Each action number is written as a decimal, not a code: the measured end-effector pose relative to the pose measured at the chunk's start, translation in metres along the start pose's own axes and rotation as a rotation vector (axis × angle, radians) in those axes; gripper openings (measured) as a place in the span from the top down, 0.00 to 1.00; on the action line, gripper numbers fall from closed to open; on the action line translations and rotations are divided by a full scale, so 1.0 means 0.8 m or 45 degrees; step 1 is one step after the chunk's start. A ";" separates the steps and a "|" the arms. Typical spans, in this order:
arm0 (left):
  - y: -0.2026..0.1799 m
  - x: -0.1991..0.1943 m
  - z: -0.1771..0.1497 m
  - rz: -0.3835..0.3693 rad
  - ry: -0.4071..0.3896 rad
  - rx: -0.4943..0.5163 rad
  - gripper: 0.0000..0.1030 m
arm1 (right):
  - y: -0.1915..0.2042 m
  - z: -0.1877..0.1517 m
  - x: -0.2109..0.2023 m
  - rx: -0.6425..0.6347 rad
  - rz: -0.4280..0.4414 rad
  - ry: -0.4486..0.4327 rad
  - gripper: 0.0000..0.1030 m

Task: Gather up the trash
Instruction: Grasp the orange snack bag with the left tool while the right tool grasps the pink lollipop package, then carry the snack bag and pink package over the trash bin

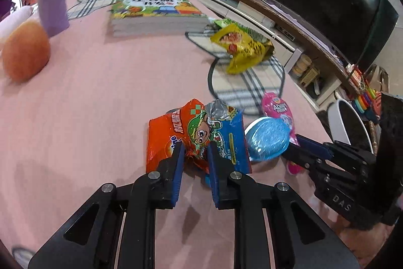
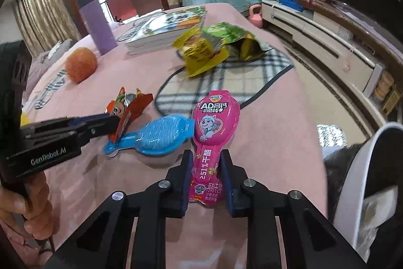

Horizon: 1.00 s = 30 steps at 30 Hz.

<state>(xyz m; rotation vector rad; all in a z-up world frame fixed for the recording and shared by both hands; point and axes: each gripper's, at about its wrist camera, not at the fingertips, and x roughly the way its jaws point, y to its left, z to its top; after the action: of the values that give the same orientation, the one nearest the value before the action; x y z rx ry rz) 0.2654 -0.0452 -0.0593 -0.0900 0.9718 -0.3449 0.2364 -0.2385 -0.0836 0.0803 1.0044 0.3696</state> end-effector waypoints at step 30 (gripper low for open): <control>-0.057 -0.094 -0.085 -0.111 -0.061 0.001 0.83 | -0.001 -0.084 -0.102 0.168 0.041 -0.128 0.79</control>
<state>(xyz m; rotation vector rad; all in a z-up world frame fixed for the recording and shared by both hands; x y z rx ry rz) 0.1595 -0.0583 -0.0272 -0.1396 0.9224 -0.4217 0.1412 -0.2742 -0.0540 0.2322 0.9284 0.3252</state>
